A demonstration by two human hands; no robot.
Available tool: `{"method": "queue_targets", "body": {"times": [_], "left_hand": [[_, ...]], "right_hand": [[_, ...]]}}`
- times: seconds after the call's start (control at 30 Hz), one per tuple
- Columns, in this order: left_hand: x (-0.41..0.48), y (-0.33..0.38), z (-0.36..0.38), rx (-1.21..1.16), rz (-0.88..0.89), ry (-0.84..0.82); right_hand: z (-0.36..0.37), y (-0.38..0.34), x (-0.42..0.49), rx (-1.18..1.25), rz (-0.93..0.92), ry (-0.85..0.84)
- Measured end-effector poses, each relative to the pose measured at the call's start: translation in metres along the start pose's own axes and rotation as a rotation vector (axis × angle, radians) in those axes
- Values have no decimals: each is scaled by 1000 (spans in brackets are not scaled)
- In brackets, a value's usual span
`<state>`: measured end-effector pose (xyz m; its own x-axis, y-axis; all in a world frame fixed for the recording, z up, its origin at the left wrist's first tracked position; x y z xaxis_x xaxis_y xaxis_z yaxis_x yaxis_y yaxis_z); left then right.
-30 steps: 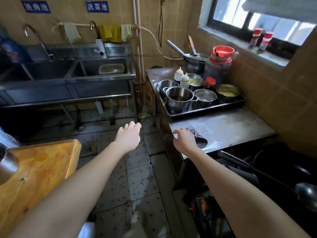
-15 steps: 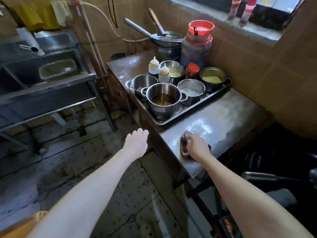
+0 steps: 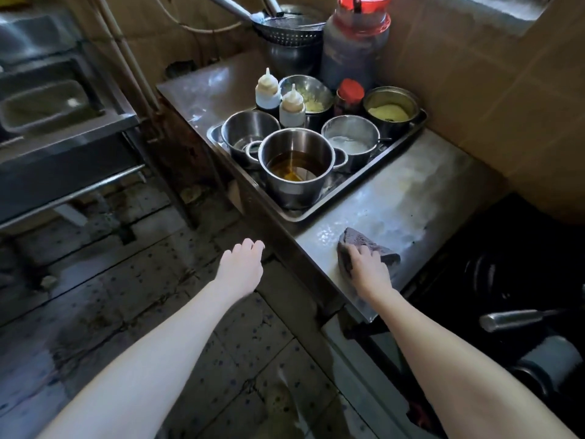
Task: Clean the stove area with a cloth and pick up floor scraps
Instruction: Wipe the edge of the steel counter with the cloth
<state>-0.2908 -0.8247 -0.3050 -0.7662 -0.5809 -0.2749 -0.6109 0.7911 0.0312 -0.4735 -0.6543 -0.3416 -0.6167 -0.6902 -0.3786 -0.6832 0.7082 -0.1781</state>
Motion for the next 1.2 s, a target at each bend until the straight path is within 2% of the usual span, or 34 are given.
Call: {"method": "queue_targets", "body": {"times": [0.2, 0.33, 0.57, 0.73, 0.8, 1.2], "left_hand": [[-5, -4, 5, 1, 6, -8], [-15, -1, 5, 7, 4, -12], [-25, 0, -8, -16, 2, 12], [-36, 0, -4, -24, -2, 7], [-40, -1, 1, -15, -3, 1], [-56, -9, 17, -25, -16, -27]], "right_hand": [[-6, -5, -4, 4, -72, 89], [-16, -11, -20, 125, -88, 176], [-5, -22, -39, 67, -155, 102], [15, -4, -42, -14, 4, 37], [22, -2, -42, -1, -2, 13], [22, -21, -50, 93, -114, 90]]}}
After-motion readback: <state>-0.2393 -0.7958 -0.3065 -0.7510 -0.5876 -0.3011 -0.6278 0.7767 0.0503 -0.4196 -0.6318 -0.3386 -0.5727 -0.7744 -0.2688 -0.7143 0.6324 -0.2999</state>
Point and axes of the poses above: each hand's wrist, its own x-axis towards the middle knuckle, its own z-axis out of the palm, y = z × x, the point moved 10 cm from there along x, towards the middle knuckle, and after that the axes turned 5 degrees about -y, right-handed, at the moved point
